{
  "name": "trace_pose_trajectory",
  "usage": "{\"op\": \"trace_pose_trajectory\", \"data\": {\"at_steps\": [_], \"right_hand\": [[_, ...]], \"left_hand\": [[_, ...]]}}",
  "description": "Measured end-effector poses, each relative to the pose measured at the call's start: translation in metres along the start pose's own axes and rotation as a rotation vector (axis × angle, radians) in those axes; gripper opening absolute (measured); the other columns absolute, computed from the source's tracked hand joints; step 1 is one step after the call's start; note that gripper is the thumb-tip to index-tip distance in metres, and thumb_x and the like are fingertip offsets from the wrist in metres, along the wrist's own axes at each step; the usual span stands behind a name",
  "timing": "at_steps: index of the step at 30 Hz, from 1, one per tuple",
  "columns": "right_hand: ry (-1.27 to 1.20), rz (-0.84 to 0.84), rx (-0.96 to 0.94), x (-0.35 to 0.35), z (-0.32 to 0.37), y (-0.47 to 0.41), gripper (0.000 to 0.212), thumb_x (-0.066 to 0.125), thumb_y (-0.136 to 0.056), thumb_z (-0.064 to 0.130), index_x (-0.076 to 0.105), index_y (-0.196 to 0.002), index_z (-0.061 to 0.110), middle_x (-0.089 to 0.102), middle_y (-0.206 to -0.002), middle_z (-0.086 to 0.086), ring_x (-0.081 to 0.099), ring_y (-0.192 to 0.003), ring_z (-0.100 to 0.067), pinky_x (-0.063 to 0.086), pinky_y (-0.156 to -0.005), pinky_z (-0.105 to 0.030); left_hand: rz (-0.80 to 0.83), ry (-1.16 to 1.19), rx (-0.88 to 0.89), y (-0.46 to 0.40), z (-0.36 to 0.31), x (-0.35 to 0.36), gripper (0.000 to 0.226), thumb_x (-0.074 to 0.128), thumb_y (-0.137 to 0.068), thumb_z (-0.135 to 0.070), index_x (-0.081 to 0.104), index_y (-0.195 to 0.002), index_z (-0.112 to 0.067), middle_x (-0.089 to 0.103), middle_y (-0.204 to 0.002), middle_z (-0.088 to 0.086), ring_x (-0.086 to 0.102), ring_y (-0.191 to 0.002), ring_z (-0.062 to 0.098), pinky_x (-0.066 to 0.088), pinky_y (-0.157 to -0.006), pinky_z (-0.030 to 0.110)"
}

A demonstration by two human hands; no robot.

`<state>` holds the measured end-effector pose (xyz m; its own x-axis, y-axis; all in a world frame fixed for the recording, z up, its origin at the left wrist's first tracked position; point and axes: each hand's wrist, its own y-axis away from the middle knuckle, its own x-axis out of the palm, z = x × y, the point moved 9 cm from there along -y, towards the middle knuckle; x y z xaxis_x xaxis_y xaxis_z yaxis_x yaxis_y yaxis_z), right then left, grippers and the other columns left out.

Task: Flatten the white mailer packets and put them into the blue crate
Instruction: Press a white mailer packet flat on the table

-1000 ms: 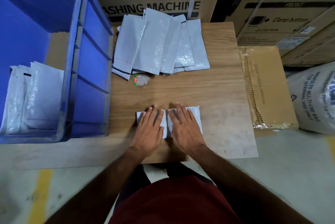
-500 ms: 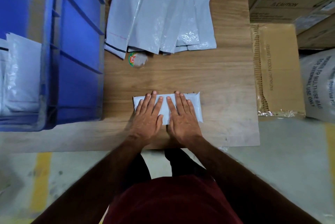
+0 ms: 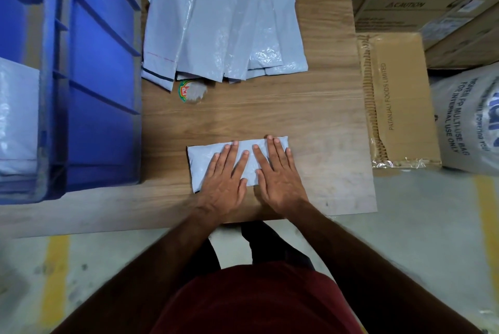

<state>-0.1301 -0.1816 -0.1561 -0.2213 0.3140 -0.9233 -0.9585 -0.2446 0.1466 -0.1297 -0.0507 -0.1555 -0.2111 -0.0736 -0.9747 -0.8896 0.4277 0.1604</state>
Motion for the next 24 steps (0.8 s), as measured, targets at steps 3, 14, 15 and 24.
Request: {"op": "trace_pose_trajectory", "data": {"at_steps": [3,14,15,24], "right_hand": [[-0.071,-0.008,-0.014,-0.008,0.0,0.002,0.061,0.024,-0.107,0.036,0.014,-0.163,0.016,-0.001,-0.17,-0.012,-0.007,-0.157,-0.024,0.009,-0.127,-0.051],[-0.04,-0.017,0.065,-0.009,-0.033,0.013,0.064,0.024,-0.106,0.037,0.008,-0.163,0.013,-0.002,-0.171,-0.011,-0.005,-0.158,-0.022,0.009,-0.127,-0.048],[-0.042,-0.02,0.076,-0.009,-0.032,0.013,0.065,0.025,-0.105,0.036,0.008,-0.163,0.012,-0.002,-0.171,-0.011,-0.006,-0.158,-0.022,0.008,-0.127,-0.048],[-0.001,-0.015,-0.038,-0.004,0.01,0.0,0.064,0.029,-0.106,0.035,0.012,-0.163,0.012,0.001,-0.17,-0.015,-0.004,-0.158,-0.027,0.009,-0.126,-0.052]], "left_hand": [[-0.033,-0.001,-0.041,-0.002,-0.008,-0.01,0.069,0.034,-0.094,-0.031,0.028,-0.159,-0.008,0.018,-0.166,0.021,0.018,-0.154,0.035,0.02,-0.123,0.053],[-0.016,0.003,0.054,-0.011,-0.036,-0.002,0.067,0.032,-0.098,-0.032,0.023,-0.161,-0.012,0.011,-0.169,0.015,0.011,-0.156,0.032,0.01,-0.126,0.048],[-0.016,0.001,0.062,-0.011,-0.036,-0.003,0.067,0.032,-0.098,-0.033,0.023,-0.161,-0.012,0.011,-0.169,0.015,0.011,-0.156,0.032,0.01,-0.126,0.047],[-0.062,0.008,-0.129,0.004,0.002,-0.013,0.066,0.032,-0.1,-0.039,0.03,-0.159,-0.009,0.02,-0.166,0.019,0.02,-0.154,0.034,0.02,-0.122,0.053]]}}
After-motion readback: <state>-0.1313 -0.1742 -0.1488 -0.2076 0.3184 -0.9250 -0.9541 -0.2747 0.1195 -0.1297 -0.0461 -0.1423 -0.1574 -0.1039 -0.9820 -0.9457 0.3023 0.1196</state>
